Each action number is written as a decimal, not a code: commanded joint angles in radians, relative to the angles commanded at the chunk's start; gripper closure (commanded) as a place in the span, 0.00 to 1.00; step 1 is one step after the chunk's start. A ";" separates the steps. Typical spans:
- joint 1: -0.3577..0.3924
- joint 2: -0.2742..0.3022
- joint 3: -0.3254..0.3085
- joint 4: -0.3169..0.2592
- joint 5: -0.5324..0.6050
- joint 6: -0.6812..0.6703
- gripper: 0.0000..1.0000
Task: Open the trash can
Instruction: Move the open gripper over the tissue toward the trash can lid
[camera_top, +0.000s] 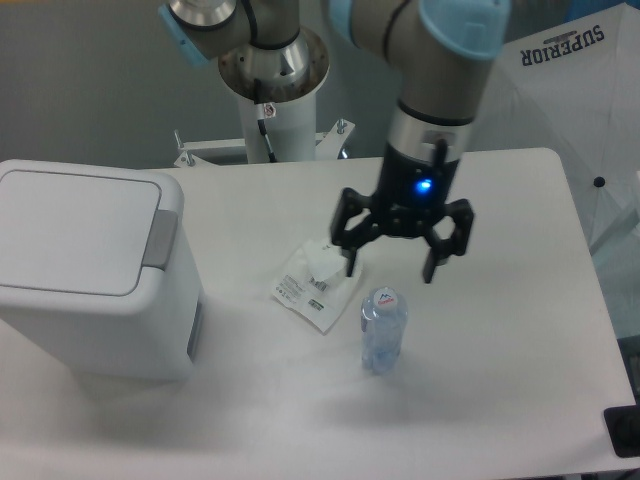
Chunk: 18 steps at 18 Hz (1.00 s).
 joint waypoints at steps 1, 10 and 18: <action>-0.018 0.006 0.000 0.002 -0.006 -0.020 0.00; -0.126 0.026 -0.031 0.002 -0.051 -0.085 0.00; -0.141 0.138 -0.136 0.011 -0.063 -0.080 0.00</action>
